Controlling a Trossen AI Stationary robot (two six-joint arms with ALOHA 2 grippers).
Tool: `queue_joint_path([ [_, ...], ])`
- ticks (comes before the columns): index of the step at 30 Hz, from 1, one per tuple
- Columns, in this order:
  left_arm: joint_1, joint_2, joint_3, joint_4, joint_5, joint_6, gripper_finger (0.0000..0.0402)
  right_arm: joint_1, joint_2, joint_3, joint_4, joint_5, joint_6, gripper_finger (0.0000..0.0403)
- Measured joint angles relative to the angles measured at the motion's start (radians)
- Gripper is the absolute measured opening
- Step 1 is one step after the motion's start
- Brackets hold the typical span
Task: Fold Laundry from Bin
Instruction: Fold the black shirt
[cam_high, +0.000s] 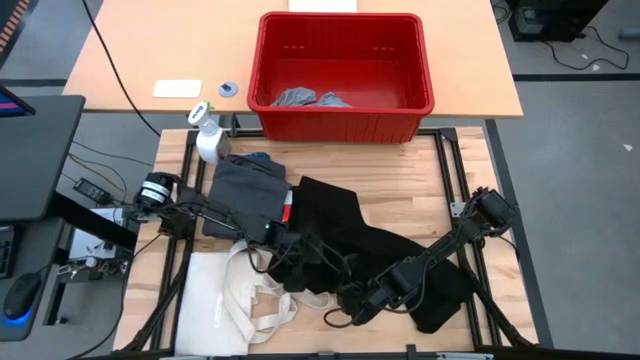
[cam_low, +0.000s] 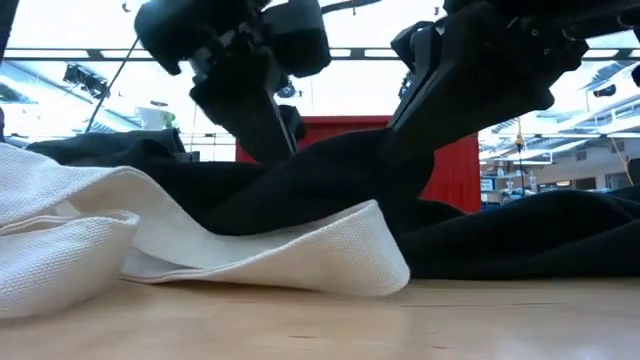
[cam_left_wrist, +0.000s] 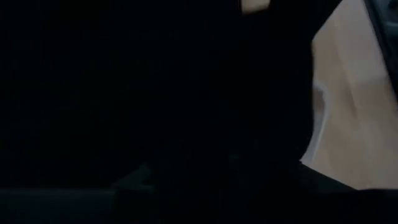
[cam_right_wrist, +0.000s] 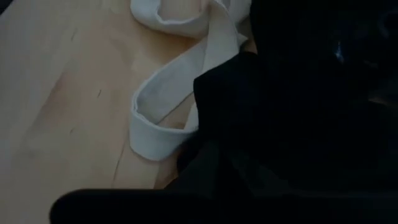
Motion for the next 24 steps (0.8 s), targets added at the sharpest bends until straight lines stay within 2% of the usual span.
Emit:
queue_joint_path([
  [4,0.000,-0.002,0.002,-0.004,-0.021,0.019,0.0154,0.000,0.013,0.001,0.009,0.006,-0.005,0.0028],
  [6,-0.001,-0.002,0.002,-0.005,-0.022,0.046,0.0117,0.000,0.016,0.000,0.006,0.006,-0.008,0.0027],
  [9,-0.010,-0.002,0.002,0.001,-0.022,0.089,0.0033,0.000,0.015,0.000,0.010,0.008,-0.008,0.0023],
  [10,-0.014,-0.002,0.002,0.001,-0.023,0.099,0.0017,0.001,0.015,0.000,0.011,0.010,-0.012,0.0022],
  [16,-0.039,-0.073,0.002,-0.033,-0.023,0.131,0.0003,0.020,0.011,0.000,0.003,0.027,0.009,0.0036],
  [21,-0.125,-0.195,0.003,-0.139,-0.023,0.162,0.0002,0.049,-0.014,0.006,0.001,0.130,0.004,0.0080],
  [24,-0.200,-0.266,0.004,-0.243,-0.023,0.128,0.0001,0.059,-0.035,0.006,-0.006,0.195,-0.002,0.0110],
])
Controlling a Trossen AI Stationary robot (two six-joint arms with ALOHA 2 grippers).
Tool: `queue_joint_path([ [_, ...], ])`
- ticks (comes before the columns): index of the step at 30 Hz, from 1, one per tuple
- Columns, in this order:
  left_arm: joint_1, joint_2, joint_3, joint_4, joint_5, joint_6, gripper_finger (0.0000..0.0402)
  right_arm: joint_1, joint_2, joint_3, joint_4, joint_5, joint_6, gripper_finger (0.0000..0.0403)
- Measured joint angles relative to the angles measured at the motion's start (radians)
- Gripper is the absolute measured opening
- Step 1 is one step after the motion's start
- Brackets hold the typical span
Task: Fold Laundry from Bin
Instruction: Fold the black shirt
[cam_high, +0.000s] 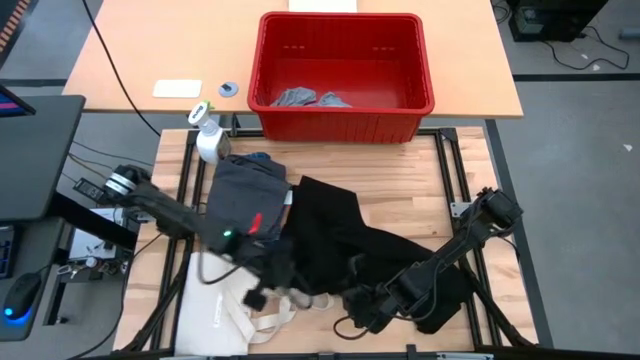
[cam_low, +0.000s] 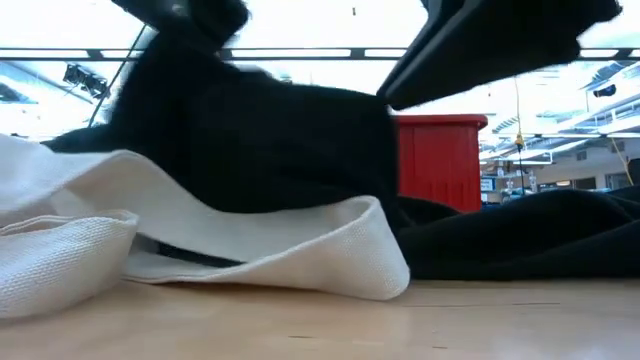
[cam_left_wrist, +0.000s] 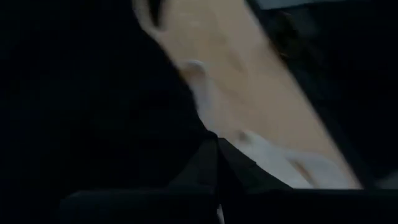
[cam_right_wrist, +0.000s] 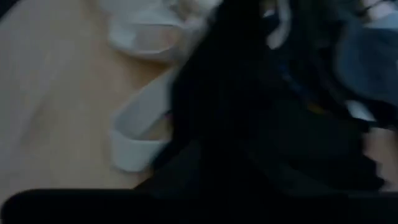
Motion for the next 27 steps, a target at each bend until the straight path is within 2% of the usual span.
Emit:
queue_joint_path([
  [3,-0.077,-0.037,0.000,-0.134,0.000,-0.111,0.0001,-0.003,-0.005,0.001,0.002,0.036,-0.021,0.0133],
  [6,-0.157,-0.040,0.000,-0.228,-0.025,-0.242,0.0001,-0.027,-0.005,0.000,0.001,0.020,-0.051,0.0146],
  [10,-0.247,-0.016,-0.002,-0.271,-0.029,-0.402,0.0010,-0.078,-0.005,0.000,0.000,-0.068,-0.042,0.0149],
  [13,-0.320,0.010,-0.004,-0.254,-0.041,-0.449,0.0024,-0.111,-0.005,0.000,0.000,-0.165,-0.040,0.0148],
  [16,-0.366,0.024,-0.004,-0.227,-0.112,-0.495,0.0045,-0.135,-0.004,0.000,0.006,-0.232,-0.046,0.0149],
  [18,-0.370,0.024,-0.004,-0.216,-0.162,-0.539,0.0066,-0.147,-0.004,0.000,0.008,-0.248,-0.055,0.0149],
  [22,-0.362,0.011,-0.003,-0.214,-0.199,-0.582,0.0121,-0.161,-0.004,0.000,0.008,-0.276,-0.054,0.0148],
  [27,-0.306,0.003,-0.002,-0.275,-0.383,-0.643,0.0175,-0.160,-0.004,0.000,0.007,-0.307,-0.054,0.0149],
])
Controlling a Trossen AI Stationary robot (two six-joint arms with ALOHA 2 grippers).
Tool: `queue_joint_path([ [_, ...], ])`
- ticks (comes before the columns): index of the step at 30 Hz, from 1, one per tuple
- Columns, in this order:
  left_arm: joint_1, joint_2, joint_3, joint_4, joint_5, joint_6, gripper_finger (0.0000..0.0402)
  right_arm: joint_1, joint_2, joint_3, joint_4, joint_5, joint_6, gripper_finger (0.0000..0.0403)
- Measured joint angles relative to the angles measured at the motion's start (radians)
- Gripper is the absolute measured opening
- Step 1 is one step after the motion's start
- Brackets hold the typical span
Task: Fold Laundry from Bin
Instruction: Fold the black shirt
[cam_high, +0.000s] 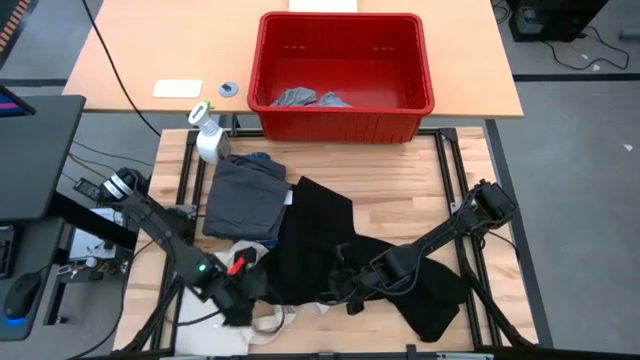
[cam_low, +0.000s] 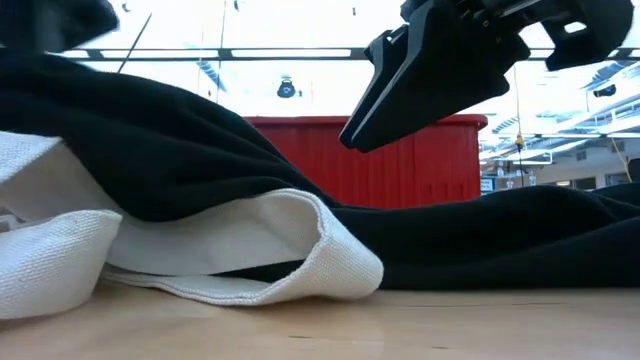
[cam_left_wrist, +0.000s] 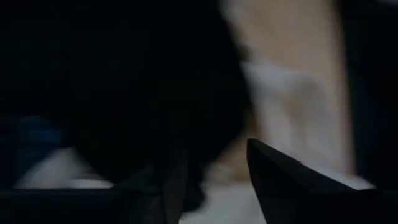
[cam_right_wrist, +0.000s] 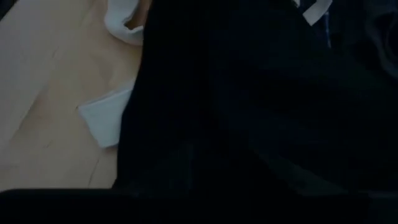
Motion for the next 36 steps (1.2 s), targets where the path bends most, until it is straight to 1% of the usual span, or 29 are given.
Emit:
queue_joint_path([
  [2,0.041,-0.005,0.000,-0.029,0.003,-0.004,0.0184,0.001,0.000,0.000,0.000,-0.007,0.004,0.0148],
  [5,0.086,-0.027,-0.001,-0.056,0.062,0.031,0.0187,0.007,0.000,0.000,-0.001,-0.008,0.012,0.0147],
  [9,0.131,-0.067,0.002,-0.040,0.183,0.087,0.0187,0.018,0.000,0.000,-0.005,-0.011,0.015,0.0146],
  [10,0.135,-0.076,0.008,-0.035,0.185,0.101,0.0187,0.021,0.000,0.000,-0.004,-0.011,0.015,0.0146],
  [11,0.138,-0.086,0.011,-0.031,0.176,0.109,0.0187,0.024,0.000,0.000,-0.003,-0.011,0.015,0.0146],
  [12,0.140,-0.094,0.012,-0.031,0.145,0.111,0.0187,0.026,0.000,0.000,-0.001,-0.011,0.015,0.0146],
  [15,0.145,-0.096,0.006,-0.064,0.026,0.121,0.0187,0.029,0.000,0.000,0.004,-0.010,0.024,0.0146],
  [18,0.146,-0.067,-0.030,-0.053,0.028,0.138,0.0188,0.030,0.000,0.000,0.009,-0.010,0.054,0.0146],
  [20,0.142,-0.037,-0.065,0.011,0.081,0.141,0.0188,0.032,0.000,0.000,0.008,-0.011,0.079,0.0146],
  [24,0.105,0.025,-0.098,0.165,0.295,0.133,0.0188,0.042,0.000,0.000,0.007,-0.010,0.093,0.0146],
  [26,0.070,0.053,-0.098,0.204,0.366,0.109,0.0188,0.049,0.000,0.000,0.007,-0.005,0.093,0.0146],
  [31,-0.017,0.077,-0.098,0.263,0.480,0.083,0.0188,0.057,0.000,0.000,0.008,-0.002,0.095,0.0146],
  [33,-0.031,0.072,-0.098,0.264,0.499,0.074,0.0188,0.058,0.000,0.000,0.008,-0.002,0.111,0.0146],
  [36,-0.034,0.043,-0.098,0.255,0.499,0.032,0.0188,0.058,0.000,0.000,0.009,-0.001,0.120,0.0146],
])
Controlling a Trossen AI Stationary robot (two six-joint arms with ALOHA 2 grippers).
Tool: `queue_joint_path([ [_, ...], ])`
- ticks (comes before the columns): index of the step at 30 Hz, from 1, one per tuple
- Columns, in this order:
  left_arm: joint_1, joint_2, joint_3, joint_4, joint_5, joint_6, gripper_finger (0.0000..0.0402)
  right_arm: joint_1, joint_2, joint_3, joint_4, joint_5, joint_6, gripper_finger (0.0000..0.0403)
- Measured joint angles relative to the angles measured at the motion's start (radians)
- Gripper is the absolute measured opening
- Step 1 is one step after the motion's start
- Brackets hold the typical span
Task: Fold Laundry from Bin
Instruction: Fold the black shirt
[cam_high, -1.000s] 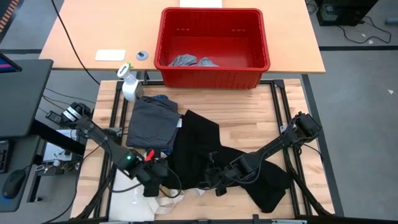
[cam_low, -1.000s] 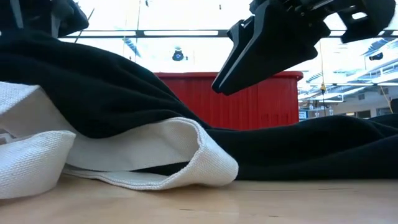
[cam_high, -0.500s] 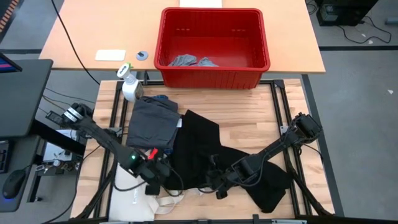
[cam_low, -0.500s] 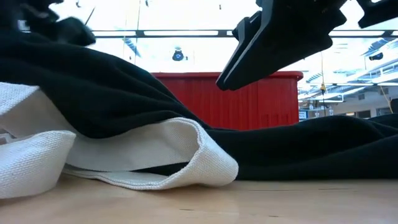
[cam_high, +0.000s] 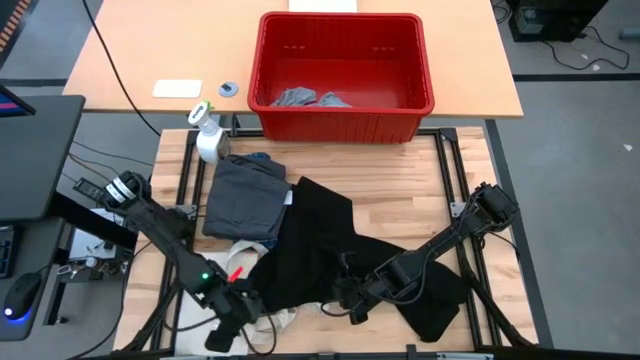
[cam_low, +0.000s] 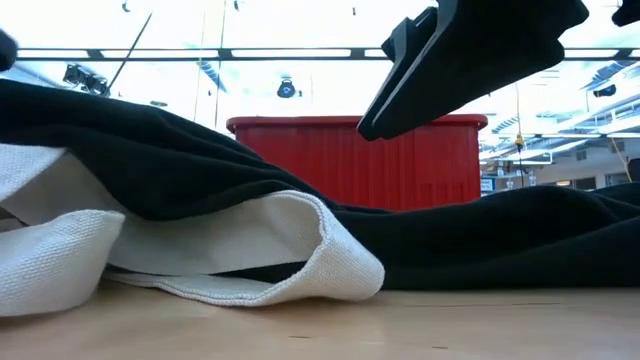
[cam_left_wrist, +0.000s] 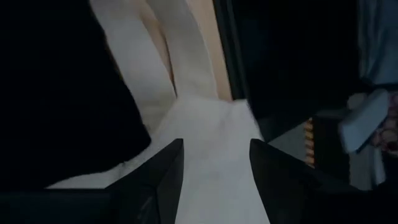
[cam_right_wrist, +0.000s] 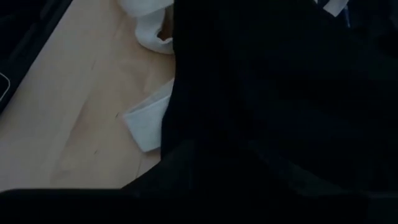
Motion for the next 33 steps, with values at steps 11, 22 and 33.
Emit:
queue_joint_path([
  [11,0.056,-0.071,0.001,-0.118,-0.394,-0.019,0.0188,-0.002,0.000,0.000,0.014,0.002,-0.001,0.0146],
  [22,0.067,-0.063,-0.054,-0.120,-0.383,-0.063,0.0188,-0.001,0.000,0.000,0.016,0.010,-0.002,0.0146],
  [33,0.125,-0.063,-0.129,0.026,-0.384,-0.043,0.0183,-0.002,0.000,0.000,0.035,0.026,-0.003,0.0146],
])
